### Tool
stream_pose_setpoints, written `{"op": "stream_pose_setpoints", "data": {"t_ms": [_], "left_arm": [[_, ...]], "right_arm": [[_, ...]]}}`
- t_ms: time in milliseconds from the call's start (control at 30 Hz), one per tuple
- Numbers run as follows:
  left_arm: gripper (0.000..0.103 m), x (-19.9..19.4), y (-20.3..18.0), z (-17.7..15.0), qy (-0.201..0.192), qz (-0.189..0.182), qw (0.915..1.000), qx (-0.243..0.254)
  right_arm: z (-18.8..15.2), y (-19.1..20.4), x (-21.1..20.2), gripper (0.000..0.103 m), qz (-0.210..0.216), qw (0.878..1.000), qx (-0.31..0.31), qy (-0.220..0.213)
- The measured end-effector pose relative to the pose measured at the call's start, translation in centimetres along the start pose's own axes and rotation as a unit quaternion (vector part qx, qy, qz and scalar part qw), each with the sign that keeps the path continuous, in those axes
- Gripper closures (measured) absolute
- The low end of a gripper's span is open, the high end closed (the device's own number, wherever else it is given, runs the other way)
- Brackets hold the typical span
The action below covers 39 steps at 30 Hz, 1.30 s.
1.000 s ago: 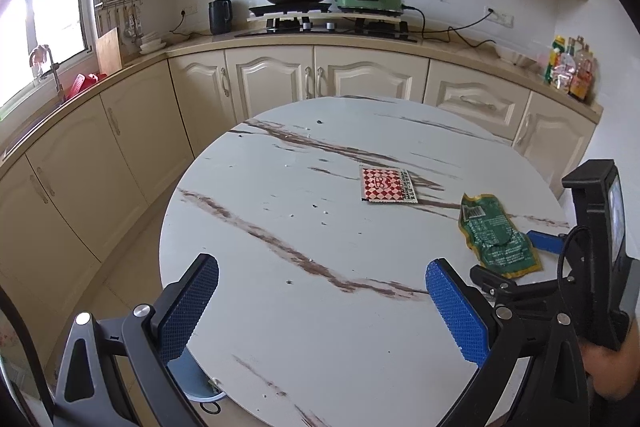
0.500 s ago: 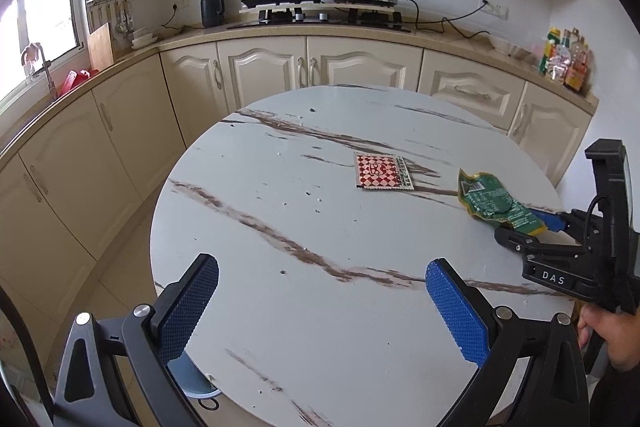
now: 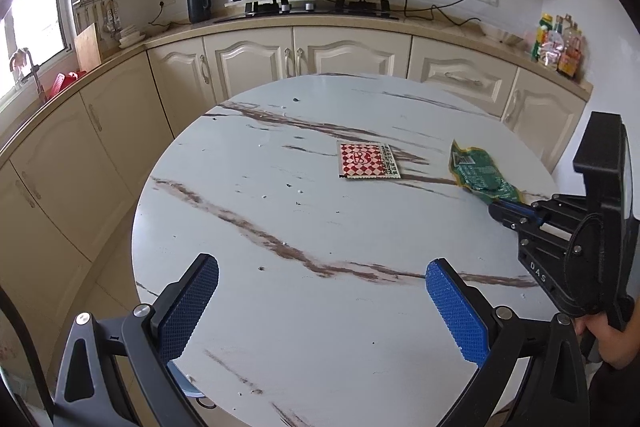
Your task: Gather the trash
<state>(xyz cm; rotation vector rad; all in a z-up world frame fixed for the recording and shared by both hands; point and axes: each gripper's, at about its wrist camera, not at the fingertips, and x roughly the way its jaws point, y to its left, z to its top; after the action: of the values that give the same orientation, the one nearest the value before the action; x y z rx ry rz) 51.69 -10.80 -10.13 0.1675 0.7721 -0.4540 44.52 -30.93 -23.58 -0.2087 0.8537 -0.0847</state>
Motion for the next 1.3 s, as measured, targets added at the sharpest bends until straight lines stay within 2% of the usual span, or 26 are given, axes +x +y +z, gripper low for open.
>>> {"op": "stream_pose_setpoints", "data": {"t_ms": [67,133,267,400,533,633,733,833,1100,1133,1233,1300], "left_arm": [[0.001,0.5,-0.1,0.4,0.002,0.000,1.0000,0.002],[0.001,1.2,-0.3,1.0,0.006,-0.003,1.0000,0.006],[0.001,3.5,-1.0,2.8,0.014,-0.009,0.9998,0.009],[0.001,7.3,-1.9,5.2,0.035,-0.025,0.9991,0.004],[0.001,11.2,-3.2,7.7,0.053,-0.021,0.9982,0.017],[0.003,14.4,-3.8,9.2,0.081,-0.012,0.9966,0.010],[0.009,16.5,-3.9,10.4,0.087,-0.017,0.9960,0.000],[0.024,18.5,-3.7,10.9,0.103,-0.026,0.9943,-0.006],[0.023,20.8,-4.6,11.9,0.092,-0.019,0.9955,0.007],[0.024,20.7,-4.6,11.9,0.092,-0.020,0.9955,0.006],[0.040,20.3,-4.7,11.7,0.084,-0.027,0.9960,0.008],[0.043,20.2,-4.8,11.4,0.083,-0.029,0.9961,0.011]], "right_arm": [[-0.2,-1.1,-0.6,0.101,0.028,0.999,0.032,-0.018],[-0.3,-3.1,-1.2,0.101,0.082,0.992,0.088,-0.040],[-0.3,-6.3,-1.6,0.101,0.124,0.980,0.141,-0.060],[0.4,-8.1,-1.2,0.101,0.144,0.974,0.162,-0.070],[1.2,-8.9,-0.2,0.101,0.166,0.969,0.167,-0.070],[1.7,-9.1,0.8,0.101,0.181,0.966,0.172,-0.066],[2.1,-9.3,1.6,0.101,0.190,0.965,0.171,-0.062],[2.3,-9.5,2.3,0.101,0.200,0.963,0.173,-0.058],[2.8,-9.3,3.0,0.101,0.213,0.960,0.171,-0.054],[2.8,-9.3,3.2,0.101,0.216,0.960,0.172,-0.052],[2.8,-9.1,3.5,0.101,0.221,0.959,0.173,-0.047],[2.7,-8.8,3.5,0.101,0.223,0.958,0.172,-0.046]]}}
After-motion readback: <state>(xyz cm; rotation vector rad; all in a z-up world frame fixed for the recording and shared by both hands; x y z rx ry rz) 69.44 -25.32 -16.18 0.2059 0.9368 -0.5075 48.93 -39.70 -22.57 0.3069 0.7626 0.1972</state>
